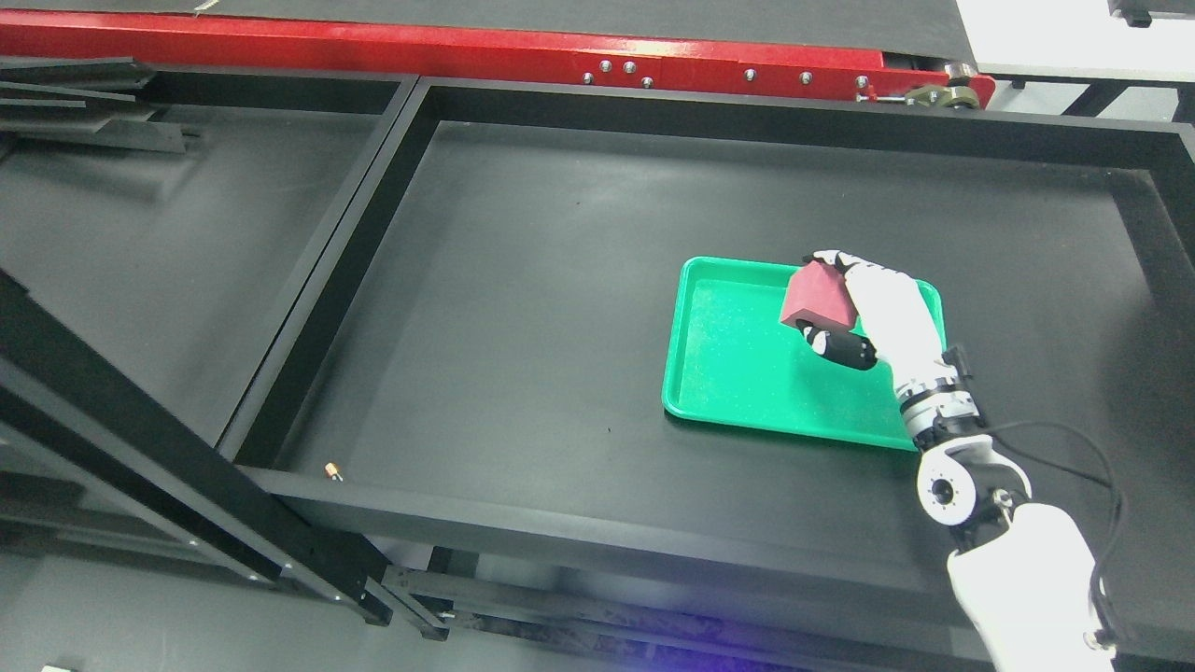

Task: Pick pink block from left shelf to tray
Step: 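Close the right hand around the pink block and lift it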

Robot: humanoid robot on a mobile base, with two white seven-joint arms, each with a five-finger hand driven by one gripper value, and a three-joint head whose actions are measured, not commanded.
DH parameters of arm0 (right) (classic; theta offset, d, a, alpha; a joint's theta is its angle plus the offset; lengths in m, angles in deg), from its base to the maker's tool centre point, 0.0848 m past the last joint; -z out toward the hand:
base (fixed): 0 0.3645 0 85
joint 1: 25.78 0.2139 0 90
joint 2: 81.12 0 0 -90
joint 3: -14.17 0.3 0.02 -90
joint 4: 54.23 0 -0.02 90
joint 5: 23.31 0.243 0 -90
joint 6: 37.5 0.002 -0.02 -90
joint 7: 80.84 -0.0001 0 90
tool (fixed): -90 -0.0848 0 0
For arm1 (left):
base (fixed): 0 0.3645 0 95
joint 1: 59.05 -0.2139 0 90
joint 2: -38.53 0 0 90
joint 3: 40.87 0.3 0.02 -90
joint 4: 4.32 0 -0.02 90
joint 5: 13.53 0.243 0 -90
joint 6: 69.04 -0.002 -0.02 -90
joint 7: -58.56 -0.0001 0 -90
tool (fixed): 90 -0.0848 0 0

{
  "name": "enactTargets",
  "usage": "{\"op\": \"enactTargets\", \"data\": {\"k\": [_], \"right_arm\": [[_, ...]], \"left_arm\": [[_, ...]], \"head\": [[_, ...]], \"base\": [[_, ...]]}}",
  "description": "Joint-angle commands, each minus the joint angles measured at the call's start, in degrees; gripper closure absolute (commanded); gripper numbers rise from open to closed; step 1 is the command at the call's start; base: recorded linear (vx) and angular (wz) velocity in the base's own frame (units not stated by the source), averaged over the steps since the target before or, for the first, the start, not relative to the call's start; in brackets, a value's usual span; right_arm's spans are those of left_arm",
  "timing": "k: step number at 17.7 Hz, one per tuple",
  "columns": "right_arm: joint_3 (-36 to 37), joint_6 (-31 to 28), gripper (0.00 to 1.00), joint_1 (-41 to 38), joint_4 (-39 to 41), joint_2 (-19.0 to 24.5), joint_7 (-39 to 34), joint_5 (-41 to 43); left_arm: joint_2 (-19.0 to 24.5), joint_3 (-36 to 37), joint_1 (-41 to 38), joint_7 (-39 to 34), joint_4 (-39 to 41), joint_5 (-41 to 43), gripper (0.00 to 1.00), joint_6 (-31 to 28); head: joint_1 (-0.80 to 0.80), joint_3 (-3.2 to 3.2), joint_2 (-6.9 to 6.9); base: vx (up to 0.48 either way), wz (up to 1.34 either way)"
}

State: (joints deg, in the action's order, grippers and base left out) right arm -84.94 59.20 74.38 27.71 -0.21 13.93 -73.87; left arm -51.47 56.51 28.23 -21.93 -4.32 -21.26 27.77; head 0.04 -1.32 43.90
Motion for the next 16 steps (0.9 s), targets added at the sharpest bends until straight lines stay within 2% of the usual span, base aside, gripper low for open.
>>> {"op": "enactTargets", "data": {"k": [1, 3, 6, 16], "right_arm": [[3.22, 0.25, 0.95, -6.1, 10.24, -2.06, 14.88, 1.07], [3.22, 0.69, 0.95, -7.69, 11.48, -3.29, 19.47, 1.08], [3.31, 3.58, 0.95, -8.57, 11.84, -3.56, 21.94, 1.25], [2.96, 5.52, 0.95, -7.78, 11.75, -3.65, 23.09, 1.25]], "left_arm": [[1.0, 0.0, 0.0, -0.02, 1.0, 0.0, 0.0, -0.04], [1.0, 0.0, 0.0, -0.02, 1.0, 0.0, 0.0, 0.04], [1.0, 0.0, 0.0, -0.02, 1.0, 0.0, 0.0, 0.04], [1.0, 0.0, 0.0, -0.02, 1.0, 0.0, 0.0, -0.04]], "head": [[0.0, 0.0, 0.0], [0.0, 0.0, 0.0], [0.0, 0.0, 0.0], [0.0, 0.0, 0.0]], "base": [[-0.107, 0.04], [-0.106, 0.04], [-0.112, 0.06], [-0.091, 0.17]]}}
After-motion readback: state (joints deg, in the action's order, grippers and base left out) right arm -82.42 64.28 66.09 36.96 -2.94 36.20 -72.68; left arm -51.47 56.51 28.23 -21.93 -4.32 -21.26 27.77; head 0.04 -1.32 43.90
